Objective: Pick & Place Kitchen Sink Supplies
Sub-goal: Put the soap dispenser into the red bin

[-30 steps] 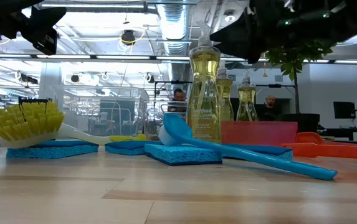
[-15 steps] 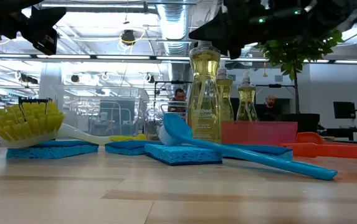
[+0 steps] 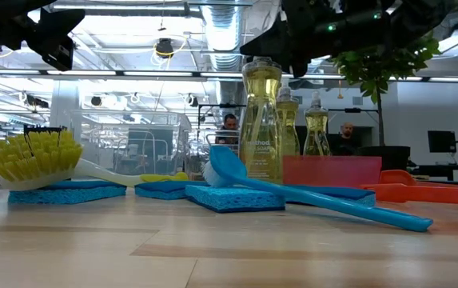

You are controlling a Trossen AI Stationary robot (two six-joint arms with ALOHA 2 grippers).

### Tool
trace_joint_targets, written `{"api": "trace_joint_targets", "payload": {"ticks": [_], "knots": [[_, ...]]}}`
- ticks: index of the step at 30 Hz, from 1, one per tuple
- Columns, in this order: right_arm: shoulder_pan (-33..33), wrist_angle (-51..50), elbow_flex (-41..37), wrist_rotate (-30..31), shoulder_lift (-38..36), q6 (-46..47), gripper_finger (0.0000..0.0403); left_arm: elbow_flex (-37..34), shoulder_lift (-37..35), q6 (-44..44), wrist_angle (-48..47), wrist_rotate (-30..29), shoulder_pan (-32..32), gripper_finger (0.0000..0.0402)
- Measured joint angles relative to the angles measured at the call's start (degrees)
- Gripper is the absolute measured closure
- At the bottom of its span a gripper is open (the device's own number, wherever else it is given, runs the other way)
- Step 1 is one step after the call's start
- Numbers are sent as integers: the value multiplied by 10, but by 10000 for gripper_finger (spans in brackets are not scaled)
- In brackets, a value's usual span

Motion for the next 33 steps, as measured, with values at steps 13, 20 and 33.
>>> {"api": "trace_joint_targets", "payload": {"ticks": [13, 20, 33], "knots": [[9, 0, 0, 1, -1, 0, 267, 0, 0, 0, 0, 0, 0, 243], [9, -5, 0, 2, -8, 3, 306, 0, 0, 0, 0, 0, 0, 243], [10, -149, -1, 51, -129, 30, 307, 0, 0, 0, 0, 0, 0, 243]]}}
